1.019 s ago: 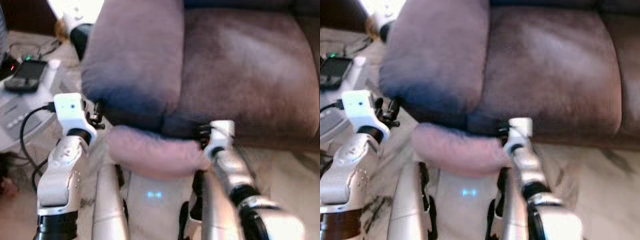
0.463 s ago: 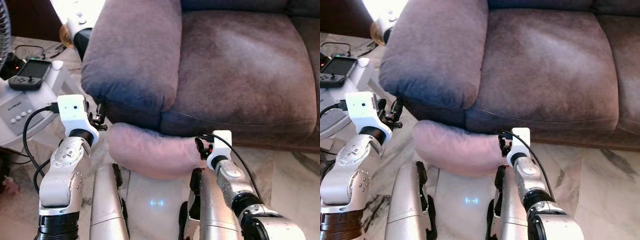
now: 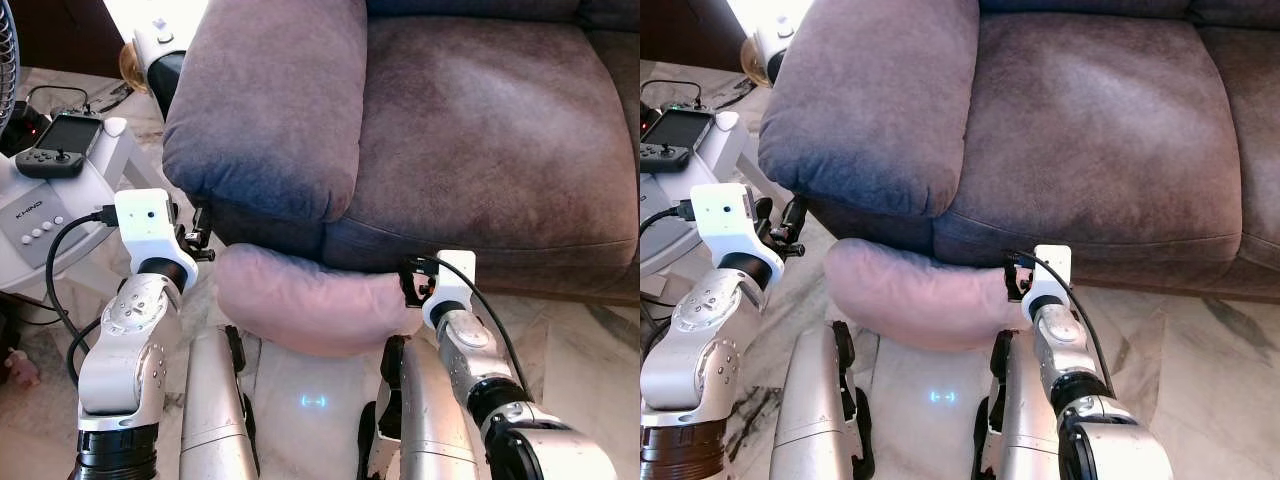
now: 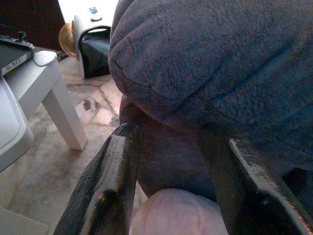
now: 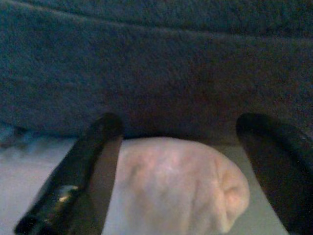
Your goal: Move the pillow to the sofa from floor
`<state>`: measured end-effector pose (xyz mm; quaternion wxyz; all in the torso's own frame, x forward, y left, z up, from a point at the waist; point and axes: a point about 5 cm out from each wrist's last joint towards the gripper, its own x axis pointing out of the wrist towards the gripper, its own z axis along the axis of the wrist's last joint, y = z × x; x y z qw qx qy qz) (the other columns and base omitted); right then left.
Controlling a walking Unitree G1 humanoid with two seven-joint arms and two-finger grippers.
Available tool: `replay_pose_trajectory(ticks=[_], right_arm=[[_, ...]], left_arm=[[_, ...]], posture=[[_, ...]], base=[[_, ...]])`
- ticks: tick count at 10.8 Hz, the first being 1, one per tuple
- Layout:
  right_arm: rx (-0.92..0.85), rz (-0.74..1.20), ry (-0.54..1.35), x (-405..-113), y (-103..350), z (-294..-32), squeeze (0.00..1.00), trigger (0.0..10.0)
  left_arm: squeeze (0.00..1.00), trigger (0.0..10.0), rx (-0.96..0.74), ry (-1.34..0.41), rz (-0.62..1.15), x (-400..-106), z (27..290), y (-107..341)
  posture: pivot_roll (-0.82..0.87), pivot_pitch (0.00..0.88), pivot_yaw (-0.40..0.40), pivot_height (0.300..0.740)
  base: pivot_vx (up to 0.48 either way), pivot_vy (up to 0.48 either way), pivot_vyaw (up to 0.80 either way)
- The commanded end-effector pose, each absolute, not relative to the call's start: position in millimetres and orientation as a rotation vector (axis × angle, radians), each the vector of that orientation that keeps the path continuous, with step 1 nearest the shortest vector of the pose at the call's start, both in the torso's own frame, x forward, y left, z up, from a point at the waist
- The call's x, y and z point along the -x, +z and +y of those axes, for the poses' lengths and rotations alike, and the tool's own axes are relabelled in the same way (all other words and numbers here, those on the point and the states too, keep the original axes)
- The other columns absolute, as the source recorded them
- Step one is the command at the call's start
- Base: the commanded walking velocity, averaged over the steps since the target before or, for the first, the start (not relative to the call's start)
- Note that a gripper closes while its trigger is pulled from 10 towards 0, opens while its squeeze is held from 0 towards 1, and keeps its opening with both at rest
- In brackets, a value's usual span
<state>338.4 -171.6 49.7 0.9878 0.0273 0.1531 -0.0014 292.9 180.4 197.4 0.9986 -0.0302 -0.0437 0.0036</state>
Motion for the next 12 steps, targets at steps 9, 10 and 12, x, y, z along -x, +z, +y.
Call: replay_pose_trajectory(ticks=[9,10,12], right_arm=[[-0.043,0.488,-0.037,-318,20,-185,0.0,10.0],[-0.053,0.483,-0.034,-319,21,-185,0.0,10.0],[-0.062,0.481,0.004,-321,22,-179,0.0,10.0]], left_arm=[[0.0,10.0,0.056,0.0,-0.055,-271,181,196],[0.0,10.0,0.057,-0.001,-0.049,-270,180,195],[0.0,10.0,0.045,-0.003,-0.049,-265,181,200]], posture=[[0.22,0.426,-0.018,0.526],[0.22,0.431,-0.017,0.526],[0.24,0.454,-0.01,0.526]], base=[[0.0,0.0,0.0],[0.0,0.0,0.0],[0.0,0.0,0.0]])
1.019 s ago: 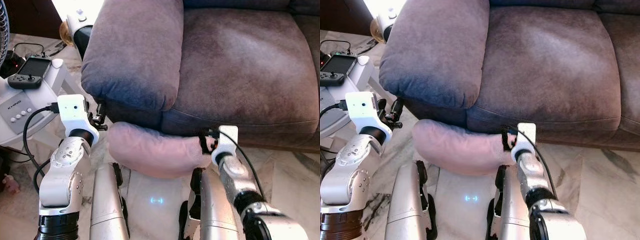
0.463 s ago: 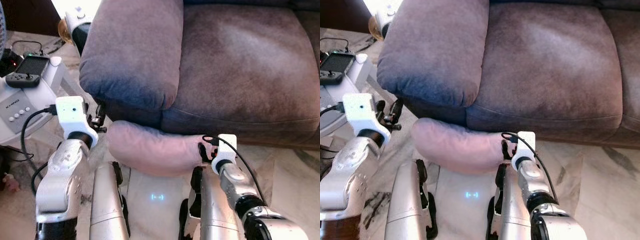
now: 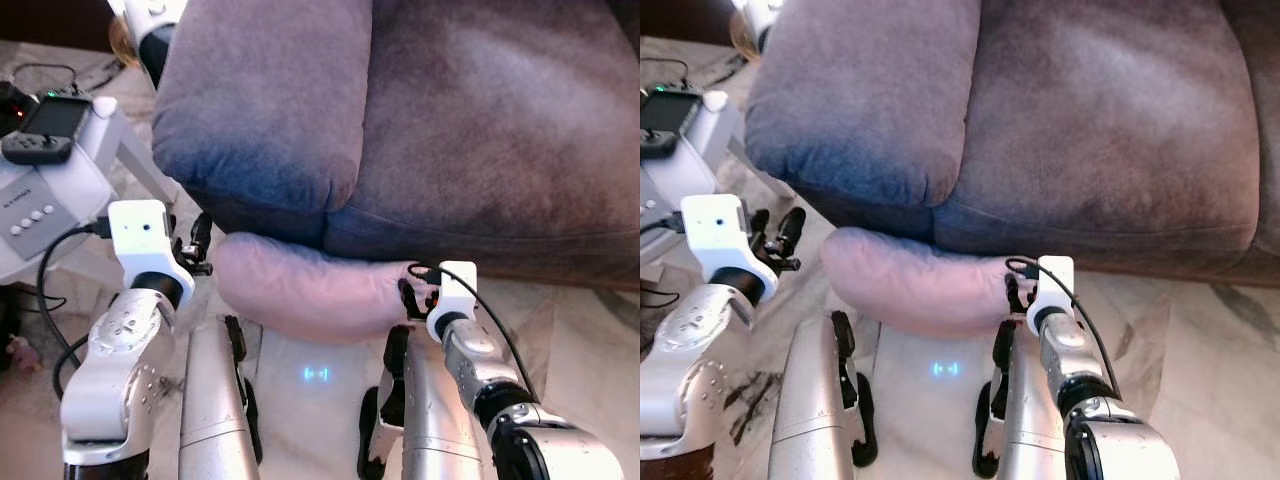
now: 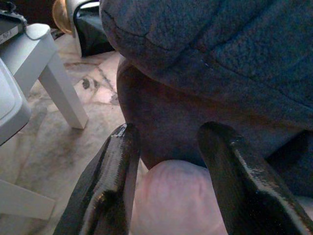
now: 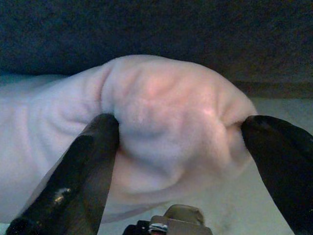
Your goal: Move the pillow to the sofa from floor
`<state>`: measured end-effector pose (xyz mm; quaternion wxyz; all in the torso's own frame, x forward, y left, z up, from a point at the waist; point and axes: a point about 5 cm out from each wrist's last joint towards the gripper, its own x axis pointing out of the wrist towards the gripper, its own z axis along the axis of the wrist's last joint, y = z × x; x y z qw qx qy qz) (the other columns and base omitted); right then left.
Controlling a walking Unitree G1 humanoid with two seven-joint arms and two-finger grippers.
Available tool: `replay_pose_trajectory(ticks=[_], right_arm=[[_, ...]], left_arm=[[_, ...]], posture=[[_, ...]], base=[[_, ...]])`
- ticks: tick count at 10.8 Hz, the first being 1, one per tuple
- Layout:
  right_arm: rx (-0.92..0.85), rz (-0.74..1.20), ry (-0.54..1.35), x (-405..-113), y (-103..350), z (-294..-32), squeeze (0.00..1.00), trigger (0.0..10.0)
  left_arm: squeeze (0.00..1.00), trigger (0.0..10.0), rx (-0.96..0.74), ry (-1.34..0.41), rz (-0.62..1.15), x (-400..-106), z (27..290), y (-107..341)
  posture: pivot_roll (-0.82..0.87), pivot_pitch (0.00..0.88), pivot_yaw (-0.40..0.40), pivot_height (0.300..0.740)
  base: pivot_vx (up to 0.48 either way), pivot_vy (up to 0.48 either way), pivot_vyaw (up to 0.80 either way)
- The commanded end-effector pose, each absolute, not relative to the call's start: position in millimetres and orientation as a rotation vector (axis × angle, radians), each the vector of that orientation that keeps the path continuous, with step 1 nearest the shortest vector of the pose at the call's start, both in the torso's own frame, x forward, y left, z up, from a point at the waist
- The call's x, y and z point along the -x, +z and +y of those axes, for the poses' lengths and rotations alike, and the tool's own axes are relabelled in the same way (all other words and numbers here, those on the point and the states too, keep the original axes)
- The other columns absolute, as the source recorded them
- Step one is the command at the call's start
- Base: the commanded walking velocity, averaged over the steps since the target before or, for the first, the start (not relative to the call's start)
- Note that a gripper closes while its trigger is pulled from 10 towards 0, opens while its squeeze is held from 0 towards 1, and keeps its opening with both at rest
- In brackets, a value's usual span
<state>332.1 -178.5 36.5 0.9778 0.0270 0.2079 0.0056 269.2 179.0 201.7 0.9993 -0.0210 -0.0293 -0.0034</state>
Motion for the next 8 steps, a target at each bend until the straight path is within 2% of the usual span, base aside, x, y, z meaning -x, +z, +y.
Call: replay_pose_trajectory(ticks=[1,4,5,8], right_arm=[[-0.063,0.487,0.016,-321,21,-177,0.0,10.0],[-0.077,0.501,0.055,-318,17,-163,0.0,10.0],[-0.088,0.496,0.076,-319,17,-156,0.0,0.0],[-0.087,0.48,0.1,-320,18,-149,0.0,0.0]], left_arm=[[0.0,10.0,0.043,-0.001,-0.044,-263,182,201],[0.0,10.0,0.034,-0.005,-0.029,-256,181,203],[0.0,10.0,0.03,-0.008,-0.026,-256,181,204],[0.0,10.0,0.03,-0.014,-0.018,-255,179,204]], posture=[[0.25,0.46,-0.008,0.526],[0.27,0.484,0.007,0.526],[0.27,0.487,0.012,0.526],[0.27,0.484,0.013,0.526]], base=[[0.0,0.0,0.0],[0.0,0.0,0.0],[0.0,0.0,0.0],[0.0,0.0,0.0]])
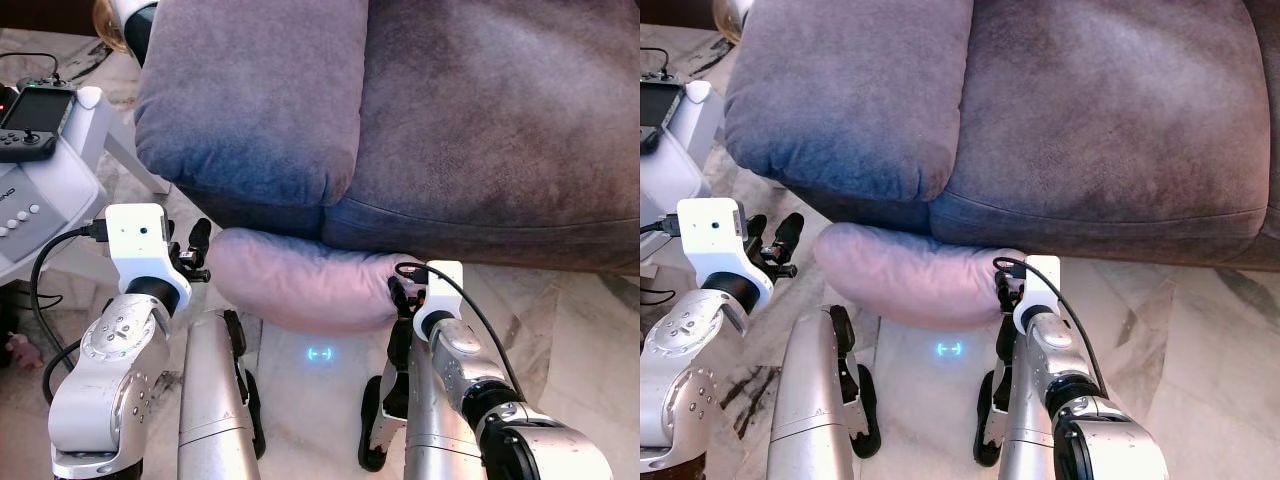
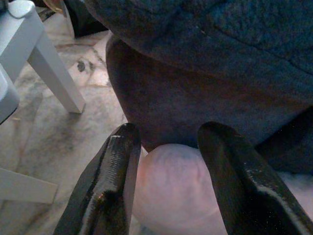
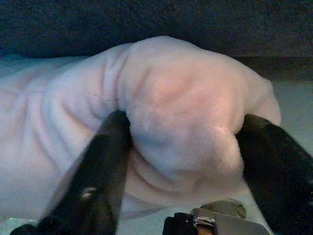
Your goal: Move the pillow to the sofa from floor
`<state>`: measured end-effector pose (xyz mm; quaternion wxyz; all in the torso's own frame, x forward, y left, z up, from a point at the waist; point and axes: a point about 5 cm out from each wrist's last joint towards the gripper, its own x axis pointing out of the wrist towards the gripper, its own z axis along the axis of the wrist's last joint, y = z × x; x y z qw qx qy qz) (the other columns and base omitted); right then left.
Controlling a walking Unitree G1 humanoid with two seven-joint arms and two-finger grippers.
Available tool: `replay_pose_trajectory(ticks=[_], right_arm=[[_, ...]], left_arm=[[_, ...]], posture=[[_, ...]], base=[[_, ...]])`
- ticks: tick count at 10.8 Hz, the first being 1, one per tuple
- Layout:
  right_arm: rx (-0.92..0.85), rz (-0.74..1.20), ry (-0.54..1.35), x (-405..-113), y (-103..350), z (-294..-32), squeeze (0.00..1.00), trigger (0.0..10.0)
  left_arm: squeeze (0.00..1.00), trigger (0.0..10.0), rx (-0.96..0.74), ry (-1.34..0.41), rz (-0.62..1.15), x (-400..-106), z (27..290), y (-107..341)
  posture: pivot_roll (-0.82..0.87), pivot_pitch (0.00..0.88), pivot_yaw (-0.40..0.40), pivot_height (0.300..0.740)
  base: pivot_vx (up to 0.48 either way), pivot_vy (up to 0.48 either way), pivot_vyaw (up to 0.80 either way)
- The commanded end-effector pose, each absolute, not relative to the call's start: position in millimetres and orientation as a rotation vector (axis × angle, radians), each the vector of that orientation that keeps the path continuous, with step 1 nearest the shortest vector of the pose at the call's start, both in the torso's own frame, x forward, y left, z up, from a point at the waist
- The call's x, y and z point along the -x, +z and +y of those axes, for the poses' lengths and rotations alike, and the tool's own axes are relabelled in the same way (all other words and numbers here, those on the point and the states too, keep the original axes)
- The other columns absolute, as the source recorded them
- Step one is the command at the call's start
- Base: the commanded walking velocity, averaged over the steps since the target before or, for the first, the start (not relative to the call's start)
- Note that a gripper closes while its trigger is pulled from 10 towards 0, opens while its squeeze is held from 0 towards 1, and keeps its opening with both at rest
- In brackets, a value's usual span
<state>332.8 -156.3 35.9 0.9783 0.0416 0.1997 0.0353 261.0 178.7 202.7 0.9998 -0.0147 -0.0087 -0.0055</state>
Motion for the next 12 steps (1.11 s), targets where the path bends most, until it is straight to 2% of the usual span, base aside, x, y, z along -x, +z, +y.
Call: replay_pose_trajectory(ticks=[1,7,9,12], right_arm=[[-0.079,0.481,0.105,-319,18,-149,0.0,0.0],[-0.055,0.473,0.117,-320,19,-147,0.0,0.0],[-0.043,0.439,0.134,-328,28,-143,0.0,0.0],[-0.045,0.354,0.167,-342,48,-137,0.0,0.0]], left_arm=[[0.0,10.0,0.032,-0.017,-0.013,-256,178,204],[0.0,10.0,0.036,-0.014,-0.01,-260,178,201],[0.0,10.0,0.037,-0.006,-0.021,-268,179,200],[0.0,10.0,0.041,0.003,-0.052,-283,180,199]], posture=[[0.27,0.481,0.013,0.526],[0.26,0.462,0.006,0.526],[0.25,0.432,-0.004,0.526],[0.23,0.33,-0.025,0.526]], base=[[0.0,0.0,0.0],[0.0,0.0,0.0],[0.0,0.0,0.0],[0.0,0.0,0.0]])
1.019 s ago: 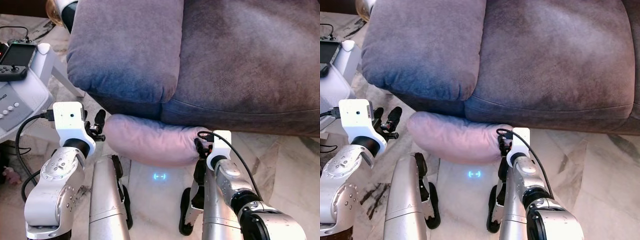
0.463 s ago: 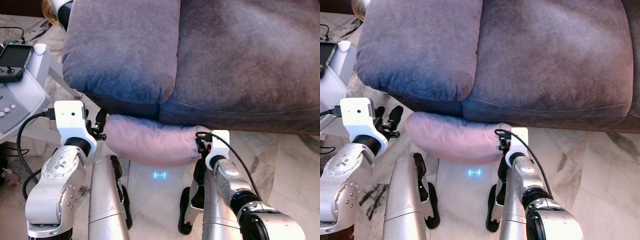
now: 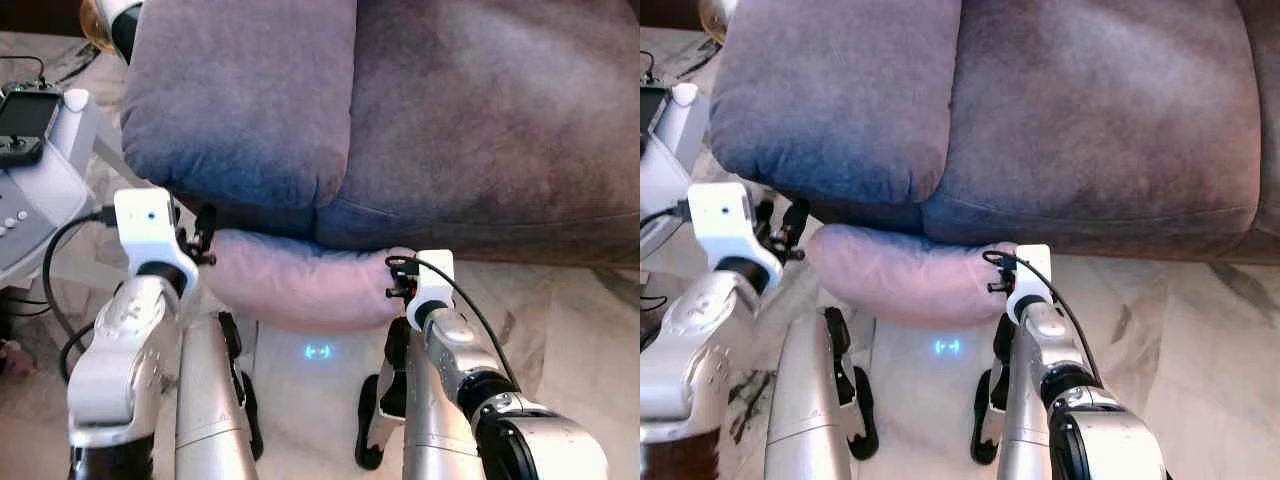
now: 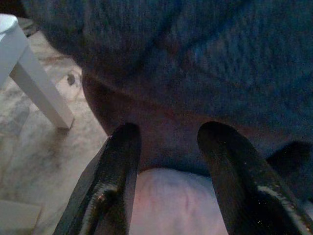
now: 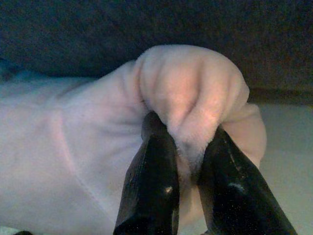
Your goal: Move the pillow to the sofa from floor
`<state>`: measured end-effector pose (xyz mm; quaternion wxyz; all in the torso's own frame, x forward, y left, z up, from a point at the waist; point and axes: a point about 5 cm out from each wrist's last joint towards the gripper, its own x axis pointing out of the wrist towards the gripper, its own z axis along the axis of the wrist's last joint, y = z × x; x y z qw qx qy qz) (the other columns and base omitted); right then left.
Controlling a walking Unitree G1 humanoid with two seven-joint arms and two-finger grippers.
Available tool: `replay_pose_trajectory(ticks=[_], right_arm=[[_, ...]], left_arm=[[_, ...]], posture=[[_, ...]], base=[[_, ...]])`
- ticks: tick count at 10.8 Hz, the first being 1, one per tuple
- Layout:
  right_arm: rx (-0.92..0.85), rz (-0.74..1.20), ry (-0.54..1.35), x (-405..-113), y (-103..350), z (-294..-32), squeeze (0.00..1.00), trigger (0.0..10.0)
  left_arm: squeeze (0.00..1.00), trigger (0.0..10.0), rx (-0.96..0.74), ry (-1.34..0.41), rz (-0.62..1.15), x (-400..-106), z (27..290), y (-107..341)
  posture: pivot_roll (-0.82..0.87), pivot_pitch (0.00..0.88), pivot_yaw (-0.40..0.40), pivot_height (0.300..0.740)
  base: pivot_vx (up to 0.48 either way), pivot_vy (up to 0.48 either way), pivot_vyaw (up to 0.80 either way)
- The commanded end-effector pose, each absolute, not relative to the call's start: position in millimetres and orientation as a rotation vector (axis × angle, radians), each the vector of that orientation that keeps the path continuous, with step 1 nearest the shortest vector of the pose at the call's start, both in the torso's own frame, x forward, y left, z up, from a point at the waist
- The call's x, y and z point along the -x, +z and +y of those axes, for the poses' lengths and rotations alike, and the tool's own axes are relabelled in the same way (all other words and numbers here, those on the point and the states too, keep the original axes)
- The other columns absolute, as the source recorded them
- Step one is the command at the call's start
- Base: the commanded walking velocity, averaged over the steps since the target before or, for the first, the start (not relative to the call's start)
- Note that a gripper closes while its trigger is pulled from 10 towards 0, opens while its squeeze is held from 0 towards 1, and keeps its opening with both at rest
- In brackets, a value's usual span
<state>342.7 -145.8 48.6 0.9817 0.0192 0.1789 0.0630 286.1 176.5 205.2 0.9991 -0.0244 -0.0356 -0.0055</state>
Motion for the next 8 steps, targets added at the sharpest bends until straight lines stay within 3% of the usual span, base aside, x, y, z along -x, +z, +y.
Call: replay_pose_trajectory(ticks=[1,2,5,8], right_arm=[[-0.045,0.32,0.171,-348,58,-134,0.0,0.0],[-0.033,0.288,0.173,-351,63,-135,0.0,10.0],[-0.059,0.189,0.066,-353,74,-160,0.0,10.0],[-0.075,0.138,0.042,-350,78,-162,0.0,10.0]], left_arm=[[0.0,10.0,0.042,0.004,-0.064,-290,180,198],[0.0,10.0,0.041,0.004,-0.069,-296,180,196],[0.0,10.0,0.046,0.014,-0.074,-314,185,181],[0.0,10.0,0.047,-0.004,-0.076,-328,184,174]], posture=[[0.23,0.296,-0.033,0.526],[0.23,0.246,-0.042,0.526],[0.19,0.123,-0.049,0.526],[0.15,0.045,-0.038,0.526]], base=[[0.0,0.0,0.0],[0.0,0.0,0.0],[0.0,0.0,0.0],[0.0,0.0,0.0]])
